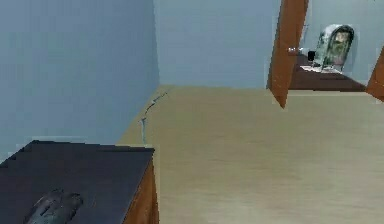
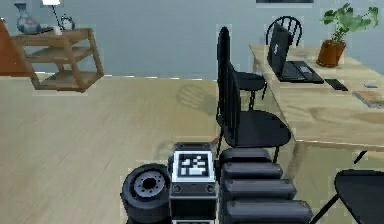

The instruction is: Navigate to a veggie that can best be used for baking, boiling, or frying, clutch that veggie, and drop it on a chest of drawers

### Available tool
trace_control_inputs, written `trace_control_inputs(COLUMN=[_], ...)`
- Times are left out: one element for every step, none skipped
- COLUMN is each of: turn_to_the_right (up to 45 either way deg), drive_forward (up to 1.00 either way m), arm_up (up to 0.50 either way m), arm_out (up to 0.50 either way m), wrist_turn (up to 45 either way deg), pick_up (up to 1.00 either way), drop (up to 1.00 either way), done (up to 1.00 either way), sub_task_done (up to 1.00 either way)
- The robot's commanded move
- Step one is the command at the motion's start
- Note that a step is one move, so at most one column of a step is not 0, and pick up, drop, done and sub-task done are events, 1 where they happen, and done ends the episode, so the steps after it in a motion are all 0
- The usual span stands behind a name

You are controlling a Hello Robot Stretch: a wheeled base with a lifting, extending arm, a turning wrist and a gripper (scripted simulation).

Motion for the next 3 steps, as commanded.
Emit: trace_control_inputs(turn_to_the_right=[12.0,-12.0,24.0], drive_forward=[0.00,0.00,0.00], arm_up=[0.00,0.00,0.00], arm_out=[0.00,0.00,0.00], wrist_turn=[0.0,0.0,0.0], pick_up=[0.00,0.00,0.00], drop=[0.00,0.00,0.00], done=[0.00,0.00,0.00], sub_task_done=[0.00,0.00,0.00])
